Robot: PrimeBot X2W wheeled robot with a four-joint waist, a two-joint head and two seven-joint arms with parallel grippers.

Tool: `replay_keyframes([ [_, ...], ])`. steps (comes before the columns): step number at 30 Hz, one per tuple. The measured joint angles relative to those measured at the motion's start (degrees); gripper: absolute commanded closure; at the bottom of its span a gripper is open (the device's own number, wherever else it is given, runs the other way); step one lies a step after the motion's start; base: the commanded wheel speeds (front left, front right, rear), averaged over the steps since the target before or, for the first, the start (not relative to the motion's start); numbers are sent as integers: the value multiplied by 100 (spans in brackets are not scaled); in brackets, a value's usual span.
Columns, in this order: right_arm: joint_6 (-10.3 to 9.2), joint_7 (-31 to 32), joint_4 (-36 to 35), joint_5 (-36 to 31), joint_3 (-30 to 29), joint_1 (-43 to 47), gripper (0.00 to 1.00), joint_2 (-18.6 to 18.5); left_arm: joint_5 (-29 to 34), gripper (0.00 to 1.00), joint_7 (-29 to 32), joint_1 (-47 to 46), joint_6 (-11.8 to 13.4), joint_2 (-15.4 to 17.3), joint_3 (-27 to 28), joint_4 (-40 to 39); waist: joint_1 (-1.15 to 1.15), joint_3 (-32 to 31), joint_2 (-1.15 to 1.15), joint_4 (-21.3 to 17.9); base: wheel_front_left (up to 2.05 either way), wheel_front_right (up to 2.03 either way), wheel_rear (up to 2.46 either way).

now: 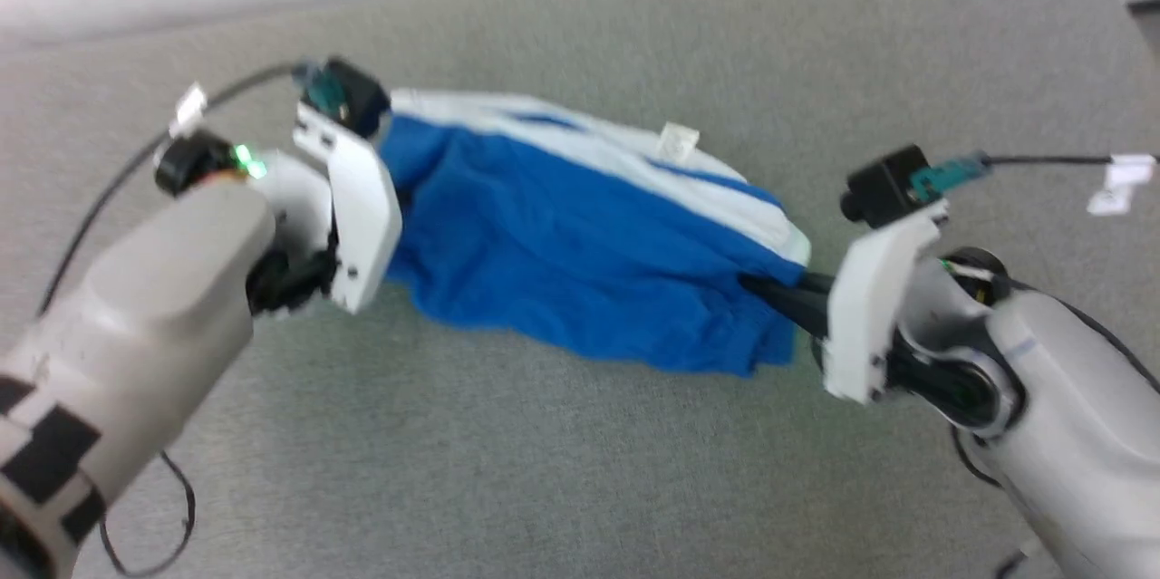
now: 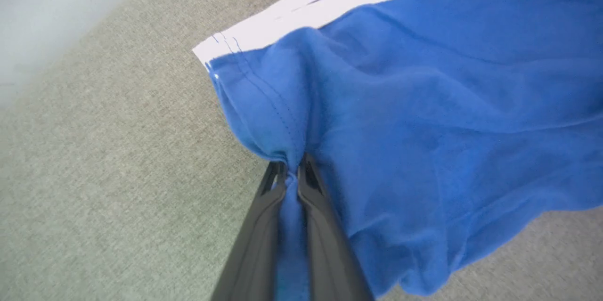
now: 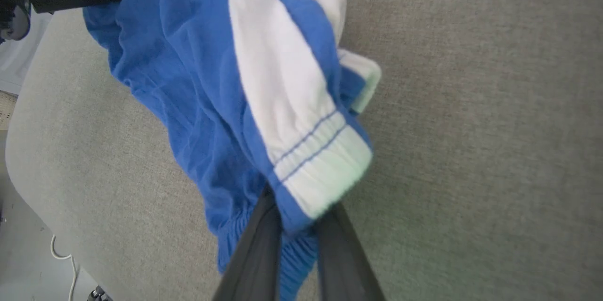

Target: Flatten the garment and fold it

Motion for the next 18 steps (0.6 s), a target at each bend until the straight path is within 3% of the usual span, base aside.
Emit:
replay_keyframes([
  [6, 1, 116, -643, 277, 21, 571, 100, -644, -2, 100, -312, 711, 40, 359, -16, -703, -1, -536, 0, 149, 0, 0, 0],
  [11, 1, 381, -932, 564, -85, 1057, 100, -1061, -93, 100, -666, 1433, 413, 527, -20, -1456, -2, -880, 0, 357, 0, 0, 0],
  [18, 1, 764, -798, 740, -158, 1323, 100, -1190, -192, 100, -836, 2326, 781, 673, -40, -2097, -2, -1021, 0, 715, 0, 0, 0],
])
